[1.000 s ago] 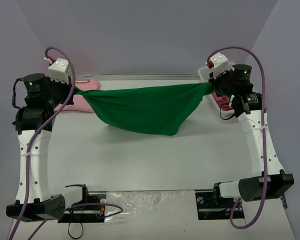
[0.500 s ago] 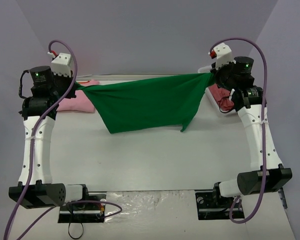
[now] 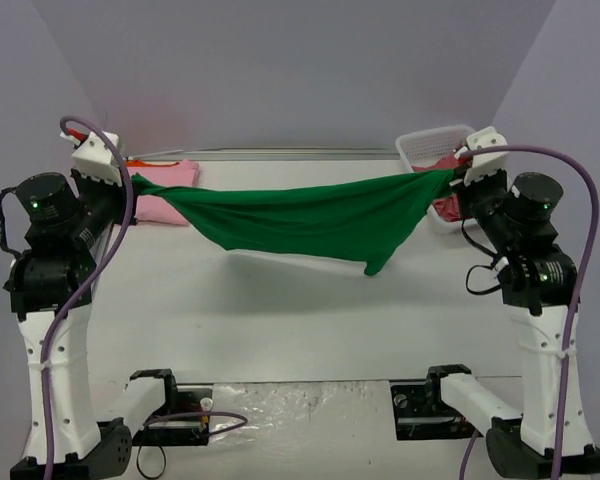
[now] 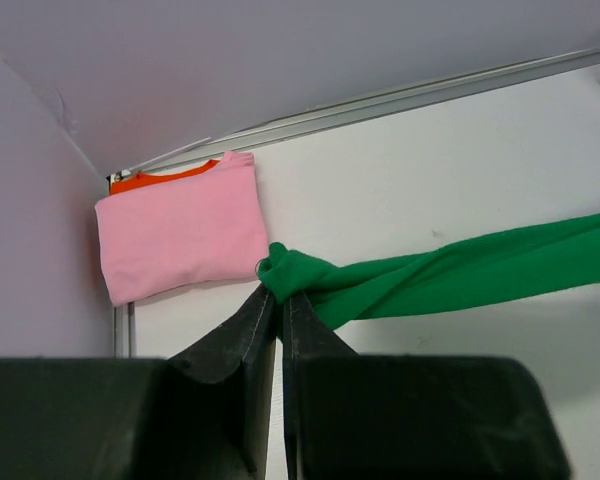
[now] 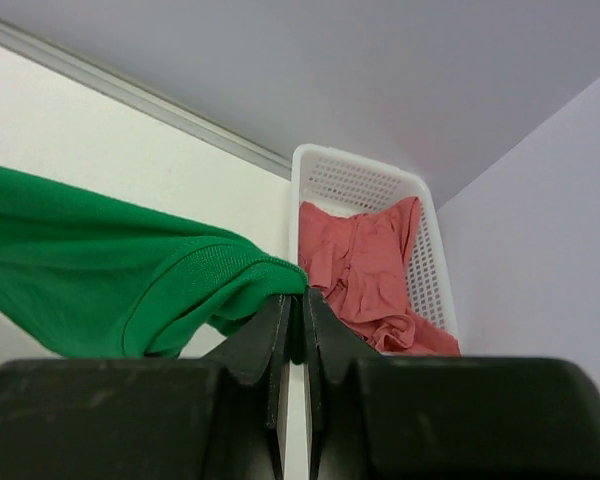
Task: Fold and stack the t-shirts
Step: Flatten out the tshirt
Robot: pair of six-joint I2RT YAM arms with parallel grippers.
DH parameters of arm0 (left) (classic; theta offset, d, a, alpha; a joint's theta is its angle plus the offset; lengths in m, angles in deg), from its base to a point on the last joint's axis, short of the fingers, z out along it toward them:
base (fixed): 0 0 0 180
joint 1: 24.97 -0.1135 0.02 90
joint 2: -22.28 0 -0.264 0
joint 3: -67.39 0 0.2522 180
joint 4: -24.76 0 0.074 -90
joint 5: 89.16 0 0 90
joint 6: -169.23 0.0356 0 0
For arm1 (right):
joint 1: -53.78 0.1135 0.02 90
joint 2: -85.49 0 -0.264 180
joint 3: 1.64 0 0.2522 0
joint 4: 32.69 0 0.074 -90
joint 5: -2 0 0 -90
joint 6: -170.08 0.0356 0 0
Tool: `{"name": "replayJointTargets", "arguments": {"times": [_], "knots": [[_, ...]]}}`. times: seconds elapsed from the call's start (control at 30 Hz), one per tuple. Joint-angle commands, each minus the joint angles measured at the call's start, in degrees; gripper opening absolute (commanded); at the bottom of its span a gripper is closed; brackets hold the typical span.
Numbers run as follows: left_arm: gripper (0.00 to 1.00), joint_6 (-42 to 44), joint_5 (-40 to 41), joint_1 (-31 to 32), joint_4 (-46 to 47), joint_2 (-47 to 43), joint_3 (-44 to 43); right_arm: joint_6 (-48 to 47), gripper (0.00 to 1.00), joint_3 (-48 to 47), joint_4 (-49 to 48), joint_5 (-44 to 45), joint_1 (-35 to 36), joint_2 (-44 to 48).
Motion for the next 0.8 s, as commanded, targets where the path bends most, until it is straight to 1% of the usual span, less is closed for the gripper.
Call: {"name": "replayJointTargets", "arguments": {"times": [0.0,0.13,0.23,0.33,0.37,0.43,0.47,0.53,0.57,0.6,0.63,0.67,0.7,0.77], "knots": [[0.02,1.8,0.1,-0.6,-1.3,-1.1,0.6,1.4,0.0,0.2,-1.0,0.3,-0.5,1.6],[0.02,1.8,0.9,-0.6,0.4,0.2,2.6,0.8,0.0,-0.5,-1.2,1.2,-0.5,-2.0],[0.02,1.9,1.6,-0.7,3.4,2.5,4.3,0.6,0.0,-1.0,-1.7,1.6,-0.4,-7.1],[0.02,1.8,2.1,-0.7,6.7,5.9,7.3,0.4,0.0,-1.1,-3.2,0.8,-0.4,-12.1],[0.02,1.8,2.0,-0.7,8.0,8.5,7.8,0.3,0.0,-1.3,-4.5,0.5,-0.4,-14.8],[0.02,1.5,1.7,-0.7,8.5,11.6,7.2,0.0,0.0,-2.8,-5.7,0.9,-0.5,-17.8],[0.02,1.4,1.2,-0.7,8.9,15.1,5.5,-0.1,0.0,-3.8,-5.9,1.0,-0.4,-21.2],[0.02,1.0,0.9,-0.7,9.1,18.8,2.8,-0.4,0.0,-7.8,-5.9,1.1,-0.4,-24.6],[0.02,0.8,0.9,-0.7,8.8,22.7,0.9,-0.6,0.0,-9.4,-6.0,1.3,-0.5,-27.7],[0.02,0.3,0.5,-0.6,8.4,24.7,-3.8,-0.7,0.0,-11.3,-5.9,1.2,-0.4,-29.3],[0.02,0.1,0.3,-0.6,7.0,28.4,-6.5,-0.6,0.0,-15.4,-5.9,1.1,-0.5,-30.8],[0.02,-0.4,0.1,-0.6,6.2,30.0,-9.4,-0.4,0.0,-17.6,-5.6,1.0,-0.4,-33.4],[0.02,-1.0,-0.6,-0.7,5.3,31.4,-15.4,-0.4,0.0,-19.9,-5.4,0.9,-0.4,-34.3],[0.02,-1.6,-1.1,-0.7,2.8,33.5,-20.8,0.0,0.0,-25.9,-4.5,0.8,-0.3,-35.9]]}}
